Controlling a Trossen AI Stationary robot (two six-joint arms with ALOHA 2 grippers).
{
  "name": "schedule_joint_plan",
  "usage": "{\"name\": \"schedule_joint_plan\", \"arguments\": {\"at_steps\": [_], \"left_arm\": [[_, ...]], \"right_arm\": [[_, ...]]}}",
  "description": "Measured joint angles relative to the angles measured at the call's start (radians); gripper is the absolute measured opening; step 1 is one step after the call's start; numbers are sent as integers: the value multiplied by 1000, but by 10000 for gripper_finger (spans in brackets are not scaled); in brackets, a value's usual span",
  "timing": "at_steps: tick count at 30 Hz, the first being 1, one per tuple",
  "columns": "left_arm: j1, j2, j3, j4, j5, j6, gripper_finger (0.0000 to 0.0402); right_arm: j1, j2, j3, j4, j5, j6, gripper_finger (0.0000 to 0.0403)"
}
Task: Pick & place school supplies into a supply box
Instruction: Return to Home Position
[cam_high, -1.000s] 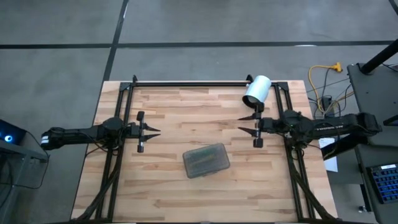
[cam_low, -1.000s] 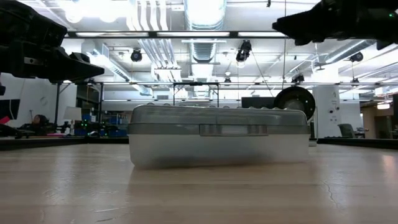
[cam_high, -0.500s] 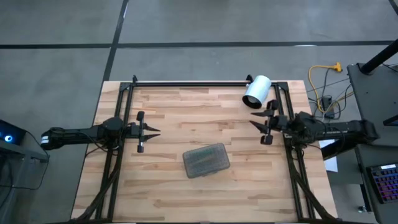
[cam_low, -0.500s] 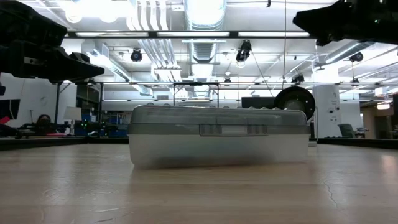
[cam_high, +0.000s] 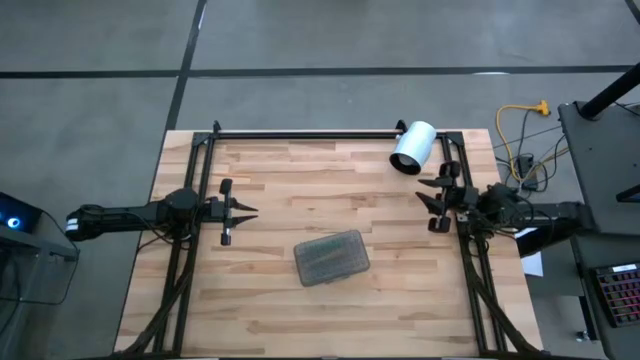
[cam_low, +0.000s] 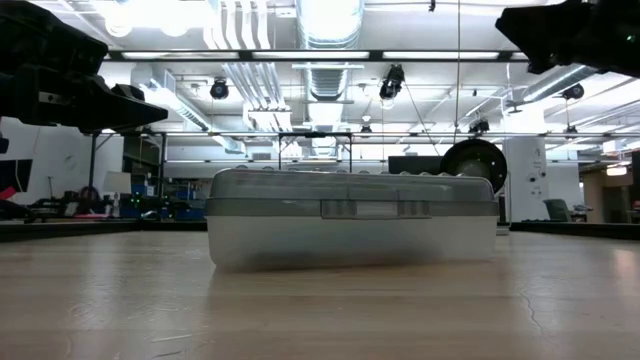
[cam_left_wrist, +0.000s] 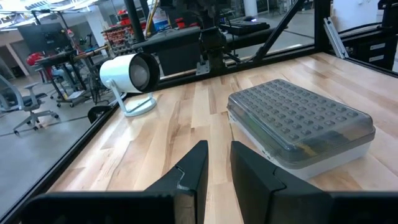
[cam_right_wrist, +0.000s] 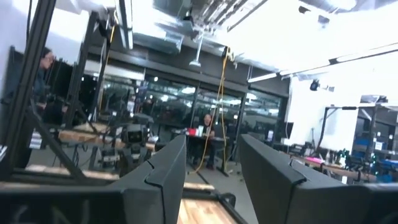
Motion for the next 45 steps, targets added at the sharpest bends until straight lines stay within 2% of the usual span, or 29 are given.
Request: {"name": "schedule_joint_plan", "arguments": {"at_steps": [5, 13, 20, 35, 45], "left_arm": [[0, 0, 0, 0, 0, 0, 54], [0, 0, 0, 0, 0, 0, 54], [0, 0, 0, 0, 0, 0, 54], [0, 0, 0, 0, 0, 0, 54], [0, 0, 0, 0, 0, 0, 54]], "right_arm": [[0, -61, -7, -34, 3, 1, 141], [-1, -130, -7, -91, 88, 22, 146], [0, -183, -7, -126, 94, 57, 137], [0, -186, -7, -171, 86, 126, 145], [0, -185, -7, -318, 87, -22, 134]]}}
